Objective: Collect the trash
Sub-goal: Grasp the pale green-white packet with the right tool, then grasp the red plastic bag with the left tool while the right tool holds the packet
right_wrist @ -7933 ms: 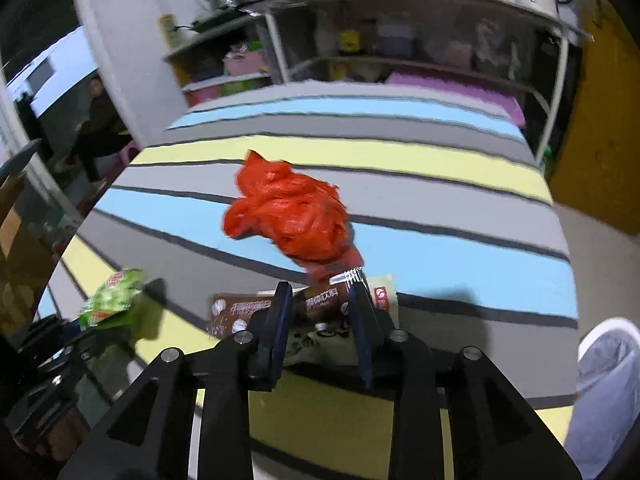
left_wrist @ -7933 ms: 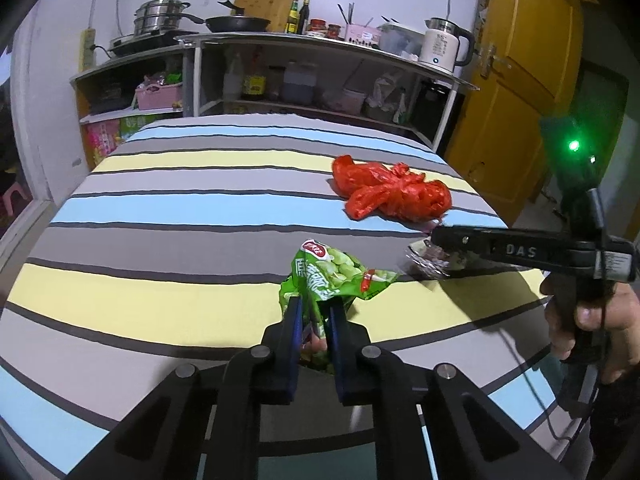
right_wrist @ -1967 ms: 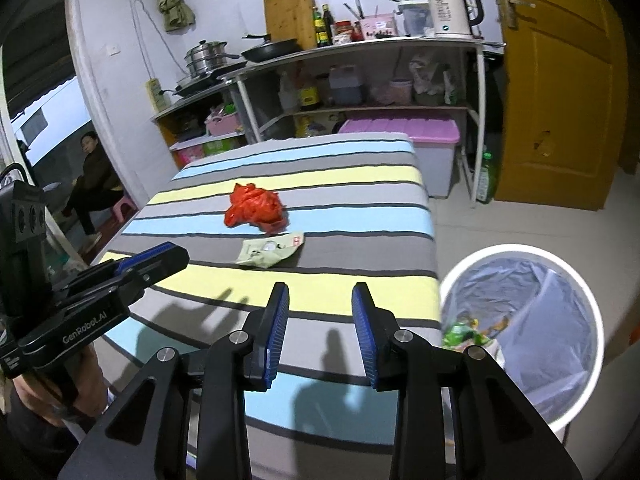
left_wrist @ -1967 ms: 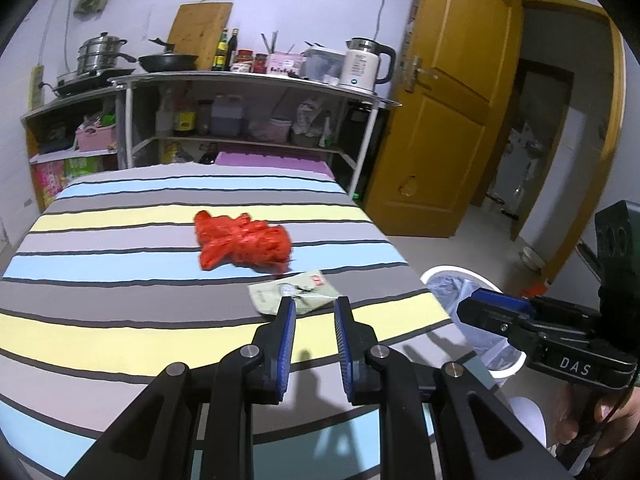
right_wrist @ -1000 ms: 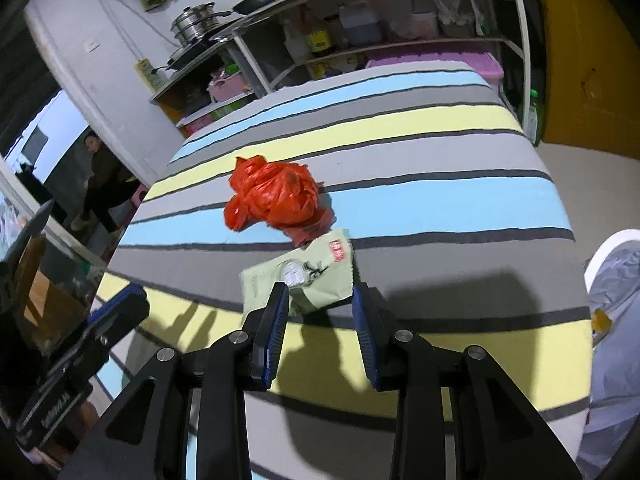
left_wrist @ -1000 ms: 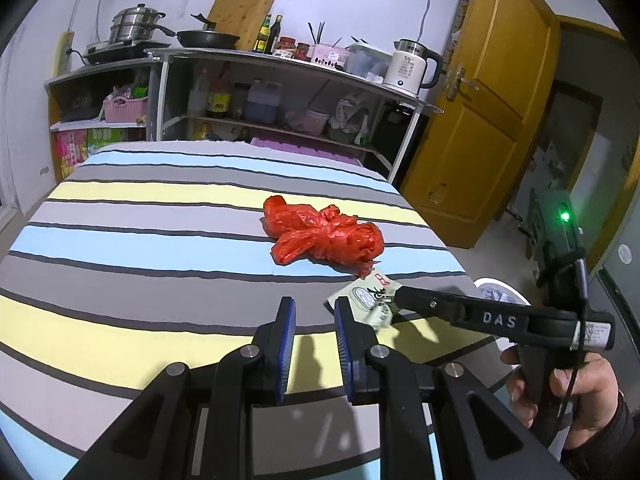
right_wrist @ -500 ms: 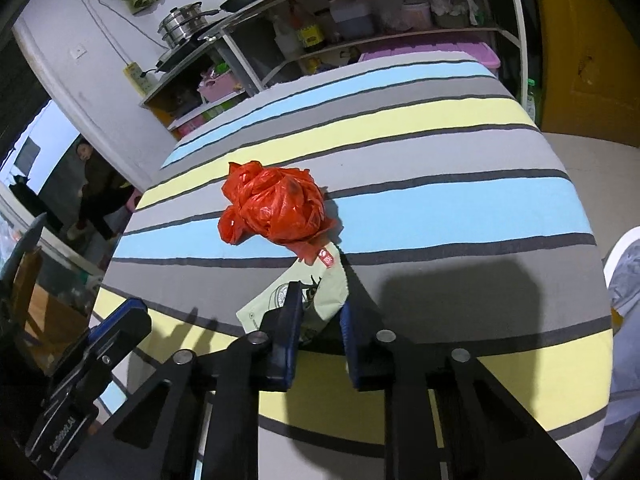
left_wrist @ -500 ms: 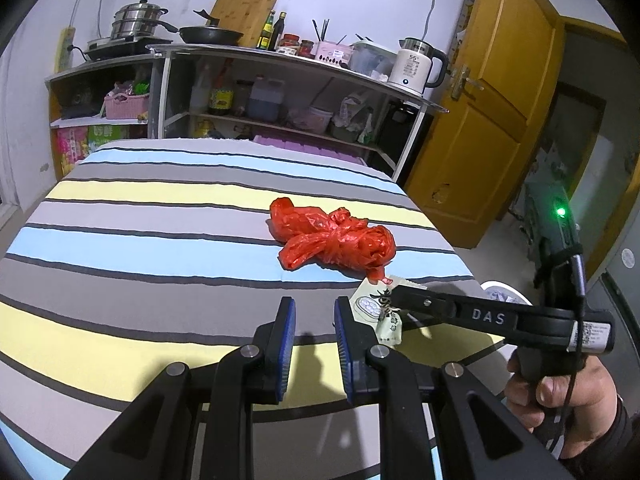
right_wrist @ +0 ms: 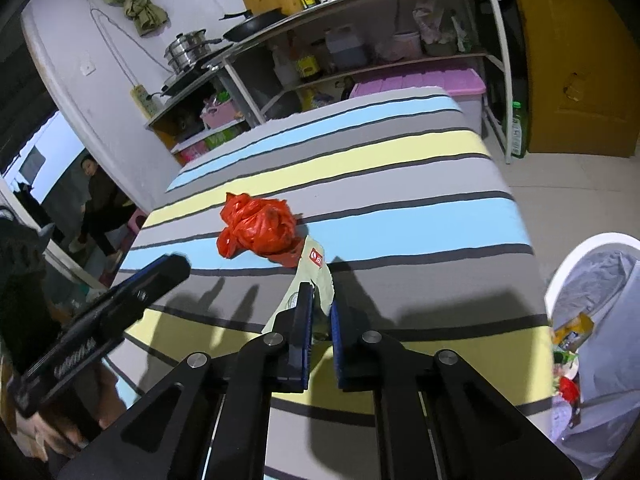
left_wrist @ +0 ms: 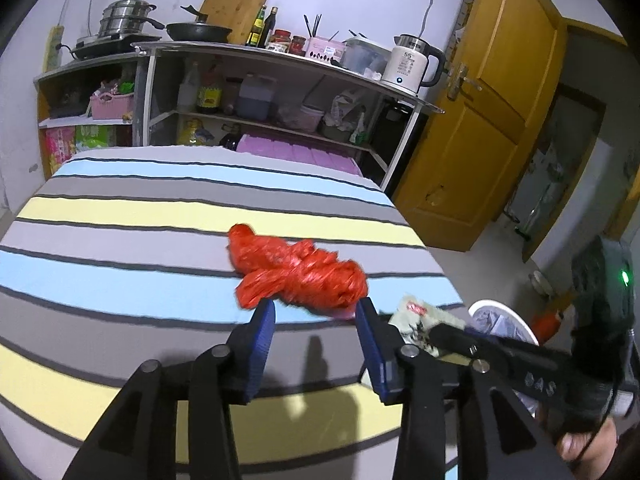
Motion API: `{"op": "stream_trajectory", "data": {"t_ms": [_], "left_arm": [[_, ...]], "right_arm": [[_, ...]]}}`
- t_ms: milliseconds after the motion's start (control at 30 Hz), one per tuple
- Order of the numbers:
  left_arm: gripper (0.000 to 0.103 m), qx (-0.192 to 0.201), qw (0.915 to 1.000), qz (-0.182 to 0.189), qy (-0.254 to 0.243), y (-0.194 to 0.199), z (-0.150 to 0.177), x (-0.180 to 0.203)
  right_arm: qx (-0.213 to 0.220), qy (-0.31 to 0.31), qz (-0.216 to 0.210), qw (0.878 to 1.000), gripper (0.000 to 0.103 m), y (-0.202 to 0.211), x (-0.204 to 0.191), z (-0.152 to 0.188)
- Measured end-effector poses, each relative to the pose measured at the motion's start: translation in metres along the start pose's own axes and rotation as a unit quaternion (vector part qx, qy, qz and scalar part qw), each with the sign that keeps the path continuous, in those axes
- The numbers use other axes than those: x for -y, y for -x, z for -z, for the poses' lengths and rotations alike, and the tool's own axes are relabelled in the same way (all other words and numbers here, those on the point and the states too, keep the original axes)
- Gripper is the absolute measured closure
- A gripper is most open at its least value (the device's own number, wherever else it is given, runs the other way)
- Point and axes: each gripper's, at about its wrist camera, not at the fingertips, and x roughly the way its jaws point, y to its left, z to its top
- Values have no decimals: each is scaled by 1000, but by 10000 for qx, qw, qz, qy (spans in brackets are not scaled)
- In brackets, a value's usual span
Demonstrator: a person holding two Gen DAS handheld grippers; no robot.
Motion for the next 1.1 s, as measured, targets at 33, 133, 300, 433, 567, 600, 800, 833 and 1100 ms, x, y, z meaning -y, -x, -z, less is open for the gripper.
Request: {"op": "stream_trajectory", "data": {"t_ms": [33,133,300,433,567,600,800,833,1100], "left_arm": [[59,-25,10000,-20,24,-5,-3,4],[56,-80,9999,-92,47,-18,-11,16],[50,-129,9990,-437,-8,-46,-22,33],[50,-119,9960,-860,-194,-63,-24,38],[48,-267,9924,-1158,-305,-66,-16,34],[48,-288,9927,-1129,-299,-65,-13,32],[52,-360,9926,-1086,-403,-58,-1,27],[53,-361,9929,-1060,-391,-56,0,26],[85,-335,9947,-893,-372,-44,8,20]], "right_arm": [[19,-34,-14,10000,94,2,4,0],[46,-122,-50,9999,94,6,15,0],[112,-247,-59,9996,94,13,32,1],[139,-353,-49,9993,94,18,41,3],[158,-387,-87,9991,94,20,45,5],[166,-388,-96,9991,94,20,45,5],[196,-384,-92,9990,94,24,44,7],[201,-392,-75,9990,94,25,44,7],[230,-356,-10,9991,94,32,43,8]]}}
